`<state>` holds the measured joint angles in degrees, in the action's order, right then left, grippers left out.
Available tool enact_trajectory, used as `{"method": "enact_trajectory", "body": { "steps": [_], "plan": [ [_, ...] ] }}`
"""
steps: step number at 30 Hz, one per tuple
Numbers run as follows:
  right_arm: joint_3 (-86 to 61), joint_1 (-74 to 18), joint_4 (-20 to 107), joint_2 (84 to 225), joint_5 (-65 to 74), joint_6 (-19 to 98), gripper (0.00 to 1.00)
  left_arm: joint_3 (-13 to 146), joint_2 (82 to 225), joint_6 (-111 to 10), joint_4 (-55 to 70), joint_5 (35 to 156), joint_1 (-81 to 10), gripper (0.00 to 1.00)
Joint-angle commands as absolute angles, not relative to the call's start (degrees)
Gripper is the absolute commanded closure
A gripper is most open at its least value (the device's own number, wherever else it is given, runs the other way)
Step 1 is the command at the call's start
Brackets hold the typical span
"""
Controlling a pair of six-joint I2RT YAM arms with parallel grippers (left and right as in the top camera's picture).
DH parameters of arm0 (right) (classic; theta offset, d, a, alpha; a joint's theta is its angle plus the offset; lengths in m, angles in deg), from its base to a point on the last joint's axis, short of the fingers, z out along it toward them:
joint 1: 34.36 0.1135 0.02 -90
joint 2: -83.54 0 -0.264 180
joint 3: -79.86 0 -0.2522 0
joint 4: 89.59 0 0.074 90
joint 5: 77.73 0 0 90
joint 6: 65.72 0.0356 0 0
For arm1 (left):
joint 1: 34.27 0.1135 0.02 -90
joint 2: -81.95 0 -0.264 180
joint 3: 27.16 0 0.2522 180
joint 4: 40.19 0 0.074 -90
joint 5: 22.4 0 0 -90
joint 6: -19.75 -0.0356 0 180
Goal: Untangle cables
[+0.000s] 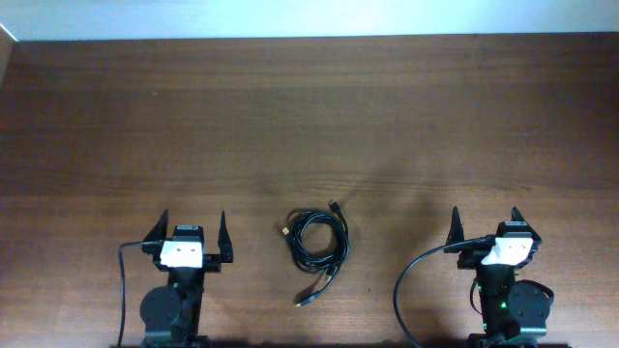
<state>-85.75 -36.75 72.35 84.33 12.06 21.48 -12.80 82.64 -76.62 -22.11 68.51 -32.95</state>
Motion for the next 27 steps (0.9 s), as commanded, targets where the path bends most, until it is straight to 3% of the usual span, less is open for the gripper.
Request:
{"method": "enact_trajectory", "body": {
  "steps": [1, 15, 27],
  "plan": [
    [-86.1, -37.0, 72.0, 83.7, 12.3, 21.5, 0.01, -12.9, 82.2, -76.1, -22.0, 72.1, -32.7, 0.01],
    [-86.1, -37.0, 72.0, 83.7, 12.3, 21.5, 0.01, -12.3, 86.6, -76.1, -22.5, 82.5, -32.7, 0.01],
    [-86.1, -37.0, 72.0, 83.7, 12.4, 21.5, 0.01, -5.2, 92.2, -78.8, -15.6, 82.9, -32.6, 0.01]
  ]
}}
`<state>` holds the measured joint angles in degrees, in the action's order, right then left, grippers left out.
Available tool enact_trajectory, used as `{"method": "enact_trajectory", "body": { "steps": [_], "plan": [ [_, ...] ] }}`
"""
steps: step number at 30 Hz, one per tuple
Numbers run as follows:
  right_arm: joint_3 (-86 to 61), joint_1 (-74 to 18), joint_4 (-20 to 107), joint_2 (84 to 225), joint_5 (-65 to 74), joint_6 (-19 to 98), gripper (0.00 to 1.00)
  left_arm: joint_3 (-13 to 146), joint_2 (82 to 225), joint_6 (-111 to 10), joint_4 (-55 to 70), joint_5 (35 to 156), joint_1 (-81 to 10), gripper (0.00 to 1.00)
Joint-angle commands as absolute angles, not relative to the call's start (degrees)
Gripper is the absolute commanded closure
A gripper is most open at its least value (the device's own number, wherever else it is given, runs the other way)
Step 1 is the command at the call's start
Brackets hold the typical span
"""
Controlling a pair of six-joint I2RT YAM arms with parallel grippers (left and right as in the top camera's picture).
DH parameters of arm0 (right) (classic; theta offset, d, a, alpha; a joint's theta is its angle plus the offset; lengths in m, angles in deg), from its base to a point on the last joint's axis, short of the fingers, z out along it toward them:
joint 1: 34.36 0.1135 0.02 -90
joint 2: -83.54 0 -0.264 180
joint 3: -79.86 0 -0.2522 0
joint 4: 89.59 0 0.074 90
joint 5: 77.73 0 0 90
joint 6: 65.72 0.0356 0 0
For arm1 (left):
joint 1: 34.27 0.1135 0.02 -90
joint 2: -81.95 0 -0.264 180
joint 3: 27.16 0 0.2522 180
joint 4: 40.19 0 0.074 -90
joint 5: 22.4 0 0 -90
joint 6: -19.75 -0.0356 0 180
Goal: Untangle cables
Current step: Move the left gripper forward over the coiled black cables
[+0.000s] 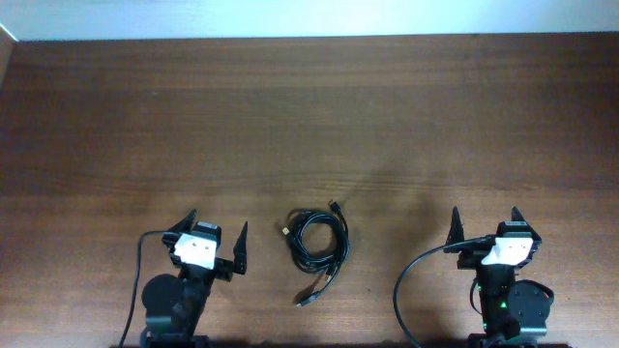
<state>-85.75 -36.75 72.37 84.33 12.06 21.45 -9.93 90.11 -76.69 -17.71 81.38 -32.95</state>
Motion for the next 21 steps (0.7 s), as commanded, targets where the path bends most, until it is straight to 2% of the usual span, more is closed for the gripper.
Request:
{"method": "enact_trajectory", "body": {
  "steps": [1, 13, 21],
  "plan": [
    [-86.1, -37.0, 72.0, 83.7, 12.4, 21.5, 0.01, -3.9, 93.0, -79.9, -14.4, 82.8, -32.6, 0.01],
    [-86.1, -37.0, 72.0, 83.7, 12.3, 21.5, 0.01, 13.3, 103.5, -81.1, -1.5, 83.0, -32.7, 0.01],
    [-86.1, -37.0, 72.0, 83.7, 12.4, 21.5, 0.01, 20.9, 112.3, -81.1, 7.9, 87.8, -32.7, 0.01]
  ]
}}
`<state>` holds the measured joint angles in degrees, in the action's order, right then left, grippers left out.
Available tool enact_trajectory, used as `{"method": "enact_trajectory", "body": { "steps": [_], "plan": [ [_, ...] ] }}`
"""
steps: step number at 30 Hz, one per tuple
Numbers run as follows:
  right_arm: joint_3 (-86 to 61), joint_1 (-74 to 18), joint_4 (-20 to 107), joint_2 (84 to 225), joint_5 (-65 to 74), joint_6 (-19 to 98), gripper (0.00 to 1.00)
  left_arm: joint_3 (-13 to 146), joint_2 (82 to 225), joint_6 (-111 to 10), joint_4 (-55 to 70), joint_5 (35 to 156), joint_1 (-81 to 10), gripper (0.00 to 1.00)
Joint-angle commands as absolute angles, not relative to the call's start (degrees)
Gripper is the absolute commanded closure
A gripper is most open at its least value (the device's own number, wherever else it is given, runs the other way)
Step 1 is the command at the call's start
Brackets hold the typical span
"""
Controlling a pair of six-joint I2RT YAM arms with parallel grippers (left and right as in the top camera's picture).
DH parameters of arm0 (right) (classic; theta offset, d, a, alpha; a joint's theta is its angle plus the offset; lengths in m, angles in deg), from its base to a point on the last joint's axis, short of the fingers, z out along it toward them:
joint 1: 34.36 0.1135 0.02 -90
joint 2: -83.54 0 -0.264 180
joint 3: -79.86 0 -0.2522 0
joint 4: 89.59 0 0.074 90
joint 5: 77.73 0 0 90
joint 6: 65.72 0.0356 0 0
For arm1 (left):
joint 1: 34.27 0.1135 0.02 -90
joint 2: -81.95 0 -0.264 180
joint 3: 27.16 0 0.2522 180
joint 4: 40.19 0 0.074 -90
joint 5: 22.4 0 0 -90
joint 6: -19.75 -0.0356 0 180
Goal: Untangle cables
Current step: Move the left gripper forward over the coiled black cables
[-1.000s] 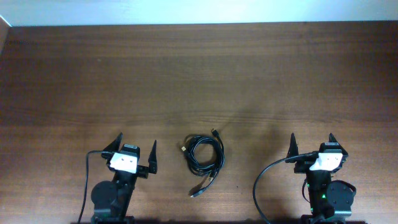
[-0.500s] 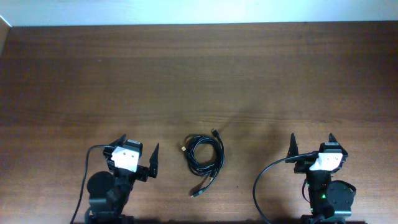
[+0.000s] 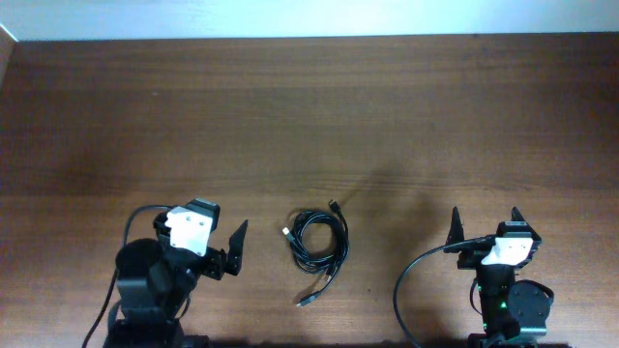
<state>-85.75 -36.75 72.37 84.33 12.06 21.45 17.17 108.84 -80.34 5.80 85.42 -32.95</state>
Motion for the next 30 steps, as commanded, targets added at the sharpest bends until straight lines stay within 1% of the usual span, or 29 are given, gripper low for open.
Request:
{"method": "enact_trajectory", "body": {
  "steps": [1, 8, 11, 13, 16, 19, 23, 26, 30],
  "plan": [
    [-86.1, -37.0, 72.0, 83.7, 12.4, 21.5, 0.01, 21.8, 113.9, -81.1, 8.6, 87.8, -32.7, 0.01],
    [-86.1, -37.0, 72.0, 83.7, 12.4, 21.5, 0.01, 27.8, 124.0, -81.1, 12.5, 88.0, -32.7, 0.01],
    [-86.1, -37.0, 72.0, 83.7, 12.3, 21.5, 0.01, 33.7, 130.0, -81.3, 17.4, 88.0, -33.1, 0.01],
    [-86.1, -37.0, 72.0, 83.7, 12.3, 21.5, 0.01, 38.4, 134.4, -84.8, 21.3, 89.9, -34.6, 0.01],
    [-86.1, -37.0, 72.0, 83.7, 12.3, 21.5, 0.01, 43.3, 138.9, -86.5, 25.9, 90.8, -37.4, 0.01],
    [-86.1, -37.0, 72.0, 83.7, 12.4, 21.5, 0.01, 47.1, 142.8, -89.4, 29.1, 89.6, -42.5, 0.01],
    [-86.1, -37.0, 72.0, 83.7, 12.4, 21.5, 0.01, 48.3, 146.0, -89.7, 29.2, 85.7, -49.3, 0.01],
    [-86.1, -37.0, 72.0, 83.7, 12.4, 21.5, 0.01, 48.3, 148.1, -91.0, 28.7, 85.8, -53.0, 0.01],
    [-86.1, -37.0, 72.0, 83.7, 12.3, 21.5, 0.01, 48.4, 150.6, -91.7, 24.8, 85.8, -56.9, 0.01]
  ]
}}
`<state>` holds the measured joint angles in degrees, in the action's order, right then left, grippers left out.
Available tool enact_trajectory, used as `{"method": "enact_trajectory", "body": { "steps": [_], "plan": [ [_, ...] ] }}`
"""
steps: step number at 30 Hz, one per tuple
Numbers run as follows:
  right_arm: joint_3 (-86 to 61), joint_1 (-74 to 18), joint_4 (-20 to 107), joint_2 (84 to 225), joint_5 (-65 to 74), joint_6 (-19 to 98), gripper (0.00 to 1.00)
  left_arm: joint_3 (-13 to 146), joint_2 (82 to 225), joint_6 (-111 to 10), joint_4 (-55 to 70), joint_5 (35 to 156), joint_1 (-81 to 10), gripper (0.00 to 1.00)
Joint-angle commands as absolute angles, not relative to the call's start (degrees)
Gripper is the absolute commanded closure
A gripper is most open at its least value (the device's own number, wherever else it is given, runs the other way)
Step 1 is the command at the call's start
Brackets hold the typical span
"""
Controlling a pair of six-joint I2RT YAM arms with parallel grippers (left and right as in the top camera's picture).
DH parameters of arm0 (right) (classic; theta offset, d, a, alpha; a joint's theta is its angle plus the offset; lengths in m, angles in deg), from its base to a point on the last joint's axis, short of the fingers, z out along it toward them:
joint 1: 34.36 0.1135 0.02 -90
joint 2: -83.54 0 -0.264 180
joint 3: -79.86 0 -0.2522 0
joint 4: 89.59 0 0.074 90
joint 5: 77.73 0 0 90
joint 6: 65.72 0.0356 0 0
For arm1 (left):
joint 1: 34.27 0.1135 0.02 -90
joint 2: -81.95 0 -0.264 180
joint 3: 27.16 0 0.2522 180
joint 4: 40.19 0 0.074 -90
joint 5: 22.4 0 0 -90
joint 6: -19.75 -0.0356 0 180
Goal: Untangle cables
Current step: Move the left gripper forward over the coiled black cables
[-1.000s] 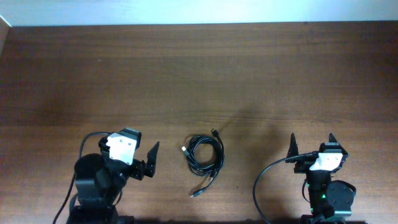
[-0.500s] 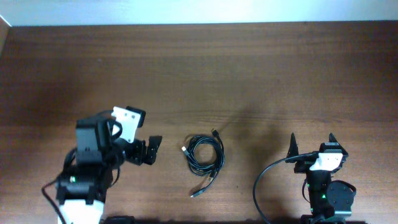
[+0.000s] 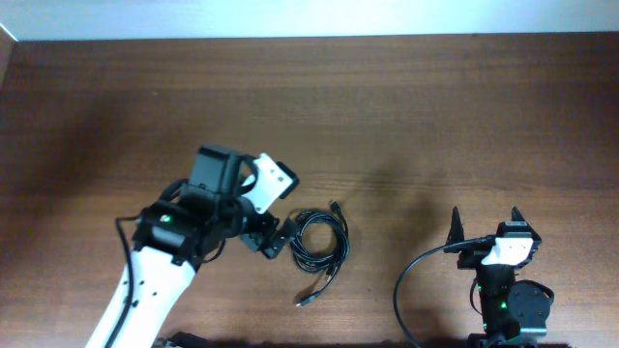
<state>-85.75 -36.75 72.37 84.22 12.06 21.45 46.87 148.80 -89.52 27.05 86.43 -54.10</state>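
Note:
A black cable [image 3: 327, 246] lies coiled in a loose bundle on the wooden table [image 3: 387, 106], front centre. One plug end [image 3: 307, 299] trails toward the front, and a smaller plug [image 3: 334, 206] sticks out at the back. My left gripper [image 3: 278, 237] reaches in from the left, tilted down at the coil's left edge; its fingers look spread, and I cannot tell whether they touch the cable. My right gripper [image 3: 485, 224] stands open at the front right, well clear of the coil, with nothing between its fingers.
The left arm [image 3: 160, 261] stretches diagonally from the front left toward the centre. The right arm's base [image 3: 510, 304] and its own black lead [image 3: 411, 280] sit at the front right edge.
The left arm has extended rightward and farther from its base, bringing its gripper from beside the base to the coil's left edge. The coil and the right arm are unchanged.
Both grippers first stood open at their bases, with the coil between them. The left arm then turned toward the coil, turned further at the following moment, and now reaches its left edge. The right arm has stayed still, and the cable has not moved.

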Motion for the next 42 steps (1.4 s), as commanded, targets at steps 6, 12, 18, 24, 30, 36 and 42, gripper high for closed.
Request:
{"method": "enact_trajectory", "body": {
  "steps": [6, 12, 18, 24, 30, 36, 42],
  "plan": [
    [-86.1, -37.0, 72.0, 83.7, 12.3, 21.5, 0.01, 54.9, 158.1, -96.2, 25.9, 86.2, -61.4, 0.01],
    [-86.1, -37.0, 72.0, 83.7, 12.4, 21.5, 0.01, 60.1, 167.9, -97.6, 26.3, 86.3, -63.4, 0.01],
    [-86.1, -37.0, 72.0, 83.7, 12.3, 21.5, 0.01, 60.2, 176.6, -97.6, 25.4, 85.4, -63.4, 0.01],
    [-86.1, -37.0, 72.0, 83.7, 12.4, 21.5, 0.01, 60.2, 182.4, -97.6, 24.6, 85.4, -63.4, 0.01],
    [-86.1, -37.0, 72.0, 83.7, 12.3, 21.5, 0.01, 60.1, 184.2, -97.6, 24.6, 85.4, -63.4, 0.01],
    [-86.1, -37.0, 72.0, 83.7, 12.4, 21.5, 0.01, 59.3, 184.5, -97.6, 24.1, 85.1, -63.4, 0.01],
    [-86.1, -37.0, 72.0, 83.7, 12.3, 21.5, 0.01, 58.7, 187.3, -97.6, 23.3, 78.7, -63.4, 0.01]
  ]
}}
